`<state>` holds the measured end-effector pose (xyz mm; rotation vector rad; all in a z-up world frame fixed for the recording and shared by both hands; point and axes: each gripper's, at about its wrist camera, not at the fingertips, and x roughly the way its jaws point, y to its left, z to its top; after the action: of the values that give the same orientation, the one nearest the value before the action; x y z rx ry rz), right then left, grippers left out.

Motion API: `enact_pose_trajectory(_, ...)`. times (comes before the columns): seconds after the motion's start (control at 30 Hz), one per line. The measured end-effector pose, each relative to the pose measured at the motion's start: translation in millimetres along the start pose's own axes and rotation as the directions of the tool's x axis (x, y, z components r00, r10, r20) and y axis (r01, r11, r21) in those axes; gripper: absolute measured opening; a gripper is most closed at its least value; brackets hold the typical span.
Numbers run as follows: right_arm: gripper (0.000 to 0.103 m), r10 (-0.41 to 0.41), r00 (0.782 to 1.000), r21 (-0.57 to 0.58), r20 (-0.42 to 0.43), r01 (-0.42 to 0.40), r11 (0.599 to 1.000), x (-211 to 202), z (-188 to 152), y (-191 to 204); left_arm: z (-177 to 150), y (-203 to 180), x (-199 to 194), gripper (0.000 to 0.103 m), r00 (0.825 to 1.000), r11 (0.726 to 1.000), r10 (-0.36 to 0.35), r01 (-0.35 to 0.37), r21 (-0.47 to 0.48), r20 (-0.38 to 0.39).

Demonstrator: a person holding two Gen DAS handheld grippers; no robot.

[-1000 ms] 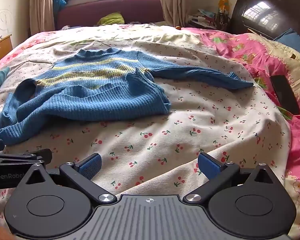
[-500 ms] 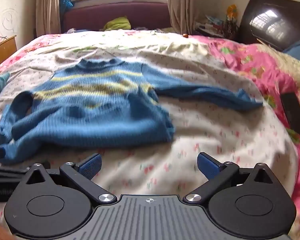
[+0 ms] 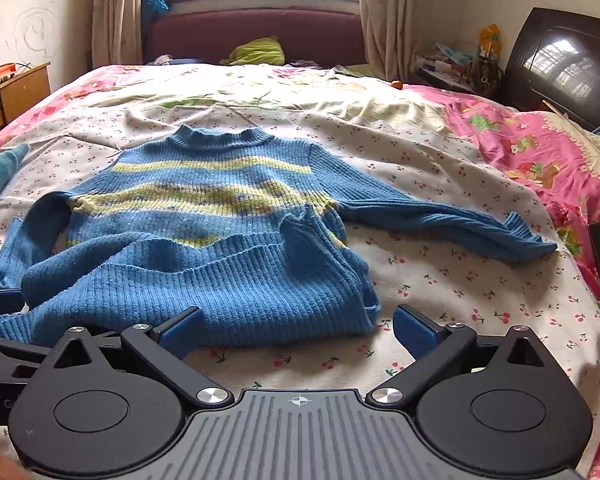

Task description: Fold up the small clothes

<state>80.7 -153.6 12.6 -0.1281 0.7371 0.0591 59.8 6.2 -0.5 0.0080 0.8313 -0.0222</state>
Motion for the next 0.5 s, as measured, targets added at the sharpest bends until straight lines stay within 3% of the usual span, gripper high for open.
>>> enact_pose_trajectory(0.5, 0.100, -0.016, 1.000, -0.022, -0.007, 0.016, 1.000, 7.3, 0.4, 0.2, 1.5, 1.4, 1.0, 0.103, 1.000, 1.000, -0.005, 0.005, 0.007, 0.001)
